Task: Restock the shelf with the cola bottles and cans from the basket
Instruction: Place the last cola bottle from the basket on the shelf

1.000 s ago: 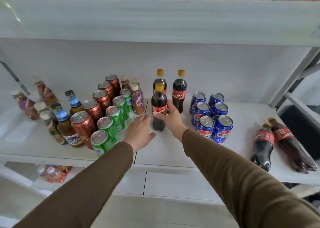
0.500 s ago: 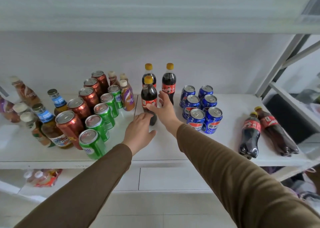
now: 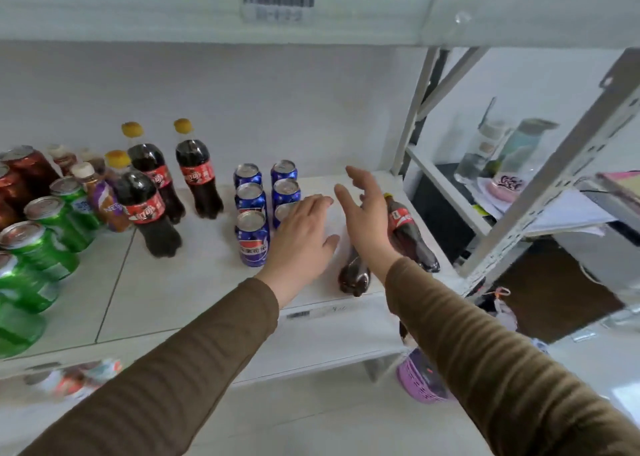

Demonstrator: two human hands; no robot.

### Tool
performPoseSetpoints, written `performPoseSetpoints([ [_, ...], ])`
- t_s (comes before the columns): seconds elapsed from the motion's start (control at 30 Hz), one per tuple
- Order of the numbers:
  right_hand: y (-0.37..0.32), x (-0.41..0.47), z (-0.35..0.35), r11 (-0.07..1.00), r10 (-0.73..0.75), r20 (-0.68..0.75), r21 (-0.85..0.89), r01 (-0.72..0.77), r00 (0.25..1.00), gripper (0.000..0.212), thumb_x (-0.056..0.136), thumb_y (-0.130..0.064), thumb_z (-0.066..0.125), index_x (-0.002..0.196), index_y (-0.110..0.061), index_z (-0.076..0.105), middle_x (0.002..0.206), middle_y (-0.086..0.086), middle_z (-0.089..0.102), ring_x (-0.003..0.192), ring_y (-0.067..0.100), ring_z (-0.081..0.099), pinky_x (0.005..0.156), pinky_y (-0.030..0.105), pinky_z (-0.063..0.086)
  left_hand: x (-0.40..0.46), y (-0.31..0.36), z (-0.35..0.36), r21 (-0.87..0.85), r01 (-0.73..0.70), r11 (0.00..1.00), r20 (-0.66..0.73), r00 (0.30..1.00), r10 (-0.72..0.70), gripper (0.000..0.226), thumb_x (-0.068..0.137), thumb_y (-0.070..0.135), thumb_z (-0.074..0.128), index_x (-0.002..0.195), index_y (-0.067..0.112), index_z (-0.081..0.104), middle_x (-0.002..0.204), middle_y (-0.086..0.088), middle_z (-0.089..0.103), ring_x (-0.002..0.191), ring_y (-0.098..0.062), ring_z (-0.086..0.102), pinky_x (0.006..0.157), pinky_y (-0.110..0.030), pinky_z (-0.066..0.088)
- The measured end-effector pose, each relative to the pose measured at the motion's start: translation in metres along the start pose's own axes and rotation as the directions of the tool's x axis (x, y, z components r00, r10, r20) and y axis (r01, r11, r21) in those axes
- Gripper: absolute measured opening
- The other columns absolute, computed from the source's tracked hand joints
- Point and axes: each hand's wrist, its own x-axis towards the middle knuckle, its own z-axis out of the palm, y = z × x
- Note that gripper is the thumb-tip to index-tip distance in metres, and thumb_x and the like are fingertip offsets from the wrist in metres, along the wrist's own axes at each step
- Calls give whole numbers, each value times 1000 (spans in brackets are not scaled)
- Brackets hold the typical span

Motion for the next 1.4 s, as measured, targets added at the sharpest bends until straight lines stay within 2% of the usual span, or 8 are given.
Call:
performPoseSetpoints([
  [0.13,59,26,-69,964,165,43,-219,-152,985,49,96,-30,66,142,-21,52,134,0,55,127,24,53,103,38,45,32,27,60,14,175,984,176,969,-175,65,94,37,63,148,11,40,148,-12,47,136,-31,43,110,-41,37],
  [0.3,125,50,-115,746,419,110,-608,-272,901,67,93,-40,68,150,-15,42,149,15,46,137,37,37,111,47,35,57,29,109,34,401,915,318,864,-391,67,91,51,63,141,9,46,137,-15,54,126,-33,52,100,-39,43],
  [0.47,157,54,-112,721,629,190,-507,-473,754,86,80,-55,78,146,-16,40,134,10,56,113,29,58,90,40,52,65,27,134,-35,619,785,459,707,-538,77,81,59,72,135,8,52,128,-13,63,111,-31,61,89,-35,48],
  [0.63,165,44,-106,756,616,196,-419,-503,763,75,76,-50,82,136,-21,47,119,4,62,102,25,62,84,37,54,57,29,141,-154,705,692,416,682,-602,81,72,54,80,133,11,49,123,-10,62,102,-29,62,80,-34,48],
  [0.97,85,0,-74,955,293,116,12,-297,949,64,80,-40,80,130,-42,41,120,-13,60,103,9,62,86,32,49,4,38,83,-523,450,724,57,866,-497,66,77,48,79,120,43,29,112,15,58,93,-3,64,67,-19,47],
  [1.13,10,-30,-22,958,150,189,213,-190,970,60,85,-36,77,131,-42,40,114,-20,62,100,-1,65,75,16,47,-29,21,16,-723,240,648,-143,865,-481,73,81,39,83,133,43,33,120,24,58,107,9,61,74,-10,53],
  [1.23,-26,-51,19,920,112,241,342,-192,964,58,87,-30,73,136,-30,43,116,-6,66,97,1,69,75,20,57,-51,-5,-25,-768,145,624,-246,833,-496,71,80,32,84,135,36,40,117,27,62,110,5,63,83,-12,53],
  [1.4,-69,-87,97,856,127,338,437,-275,933,70,92,-49,68,151,-32,34,133,-3,61,120,16,64,103,45,54,-96,-66,-74,-814,93,573,-285,796,-534,62,86,49,75,138,39,44,122,22,64,115,1,63,84,-8,50],
])
